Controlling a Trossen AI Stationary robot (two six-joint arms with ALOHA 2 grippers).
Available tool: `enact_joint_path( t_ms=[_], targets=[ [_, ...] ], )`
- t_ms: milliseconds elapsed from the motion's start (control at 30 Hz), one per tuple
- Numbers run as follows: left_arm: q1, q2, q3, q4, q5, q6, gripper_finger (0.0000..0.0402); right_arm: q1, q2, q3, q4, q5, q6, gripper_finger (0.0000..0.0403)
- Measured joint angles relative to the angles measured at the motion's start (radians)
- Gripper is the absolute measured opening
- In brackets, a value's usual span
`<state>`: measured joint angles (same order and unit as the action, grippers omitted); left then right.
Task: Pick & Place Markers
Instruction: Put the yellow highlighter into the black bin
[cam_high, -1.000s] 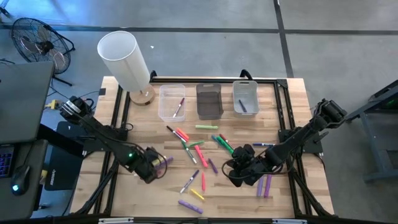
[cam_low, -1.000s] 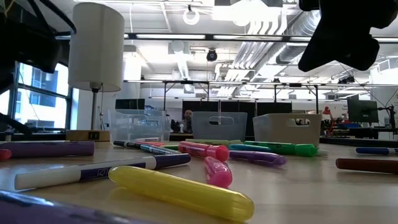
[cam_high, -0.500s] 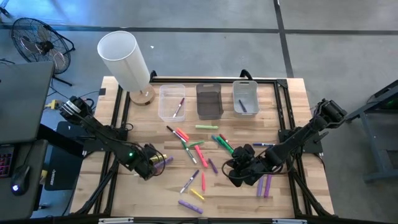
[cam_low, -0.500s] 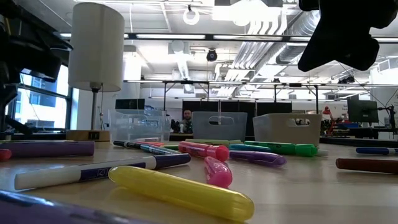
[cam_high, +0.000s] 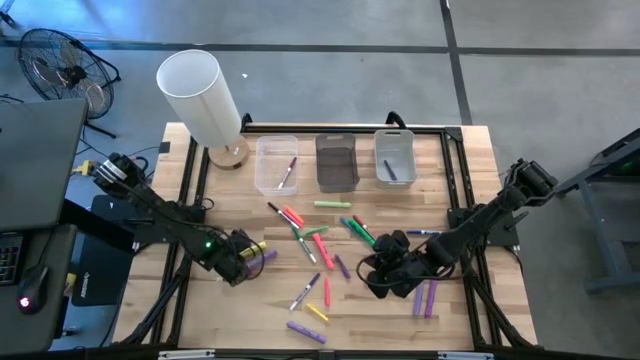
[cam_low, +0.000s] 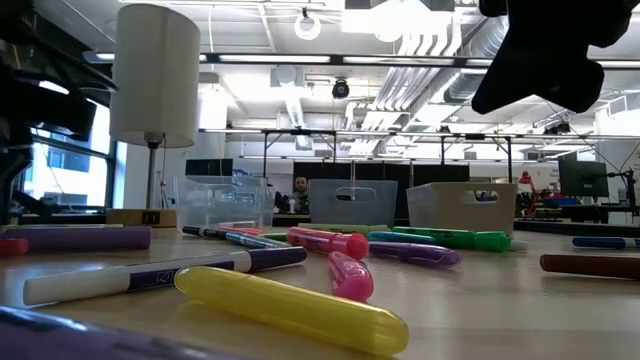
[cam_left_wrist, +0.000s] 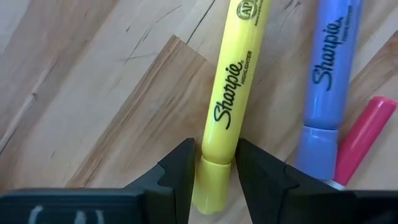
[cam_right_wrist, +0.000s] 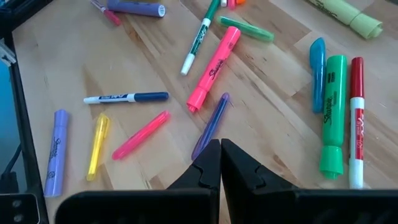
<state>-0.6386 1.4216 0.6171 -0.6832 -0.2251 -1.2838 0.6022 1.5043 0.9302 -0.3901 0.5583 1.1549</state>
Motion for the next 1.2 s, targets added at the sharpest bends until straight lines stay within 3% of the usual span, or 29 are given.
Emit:
enact_joint_path(
  t_ms=[467,767,933,1000,1100,1200],
  targets=[
    [0.302,0.001,0.0,0.004,0.187,0.398,0.0113,-0.107,0.0,0.0,0.0,0.0,0.011,0.0],
    [0.411,0.002,0.001,0.001,0.25,0.556,0.006,-0.166,-0.001,-0.032,-0.01,-0.023,-0.003,0.0],
    [0.444,0.007,0.054,-0.042,0.222,0.59,0.0062,-0.195,-0.001,-0.147,0.028,-0.131,0.017,0.0],
    [0.459,0.009,0.082,-0.064,0.139,0.594,0.0069,-0.204,-0.001,-0.207,0.084,-0.169,0.016,0.0],
    [0.491,0.007,0.163,-0.102,0.078,0.575,0.0071,-0.218,-0.001,-0.3,0.188,-0.23,0.016,0.0],
    [0.536,0.008,0.266,-0.175,0.089,0.573,0.0067,-0.223,-0.011,-0.385,0.306,-0.268,0.008,0.0]
  ],
)
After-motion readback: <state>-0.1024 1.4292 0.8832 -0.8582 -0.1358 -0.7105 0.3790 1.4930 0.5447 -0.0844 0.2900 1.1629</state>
